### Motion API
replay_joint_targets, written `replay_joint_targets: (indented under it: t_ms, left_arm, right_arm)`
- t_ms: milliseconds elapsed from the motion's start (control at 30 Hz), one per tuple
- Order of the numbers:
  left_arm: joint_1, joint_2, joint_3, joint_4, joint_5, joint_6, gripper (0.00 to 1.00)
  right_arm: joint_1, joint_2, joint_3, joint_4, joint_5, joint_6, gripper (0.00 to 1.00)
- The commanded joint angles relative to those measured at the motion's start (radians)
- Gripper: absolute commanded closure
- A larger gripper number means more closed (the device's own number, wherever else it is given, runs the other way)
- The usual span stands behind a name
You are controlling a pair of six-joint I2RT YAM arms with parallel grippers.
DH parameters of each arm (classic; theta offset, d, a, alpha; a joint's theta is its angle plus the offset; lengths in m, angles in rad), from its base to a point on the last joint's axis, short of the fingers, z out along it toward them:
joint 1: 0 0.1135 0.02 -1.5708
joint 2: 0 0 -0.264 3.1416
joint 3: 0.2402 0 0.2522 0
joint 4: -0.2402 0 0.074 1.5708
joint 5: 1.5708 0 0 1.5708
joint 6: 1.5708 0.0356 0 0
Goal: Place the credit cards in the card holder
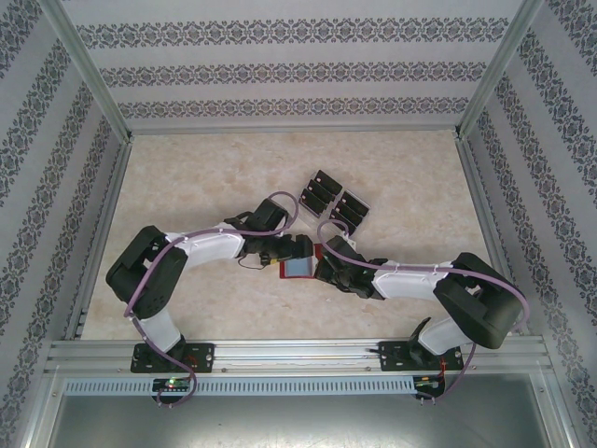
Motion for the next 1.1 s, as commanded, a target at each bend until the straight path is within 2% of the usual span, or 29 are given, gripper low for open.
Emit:
replay_joint_targets:
  t_ms: [0,367,833,1067]
  left_arm:
    - [-0.033,0.008,0.016,0.054,0.016,-0.012,0.06]
    - [-0.057,-0.037,0.001,0.159,0.028,-0.082,0.05]
    - [-0.060,-0.025,0.014,0.188,0.039,-0.108,0.05]
    - [-0.075,0.005,0.032,0.187,0.041,-0.107,0.05]
  right_arm:
    - [-0.012,0.037,-0.025,-0.026,-0.009,0.005,1.00]
    - [-0.016,0.007,-0.030,-0.038,-0.019,-0.001,1.00]
    - [-0.059,-0.292,-0.061,-0.213,0.024,-0.043,0.99]
    - [-0.122,-0.317,-0.111,-0.231,0.017,-0.053,0.98]
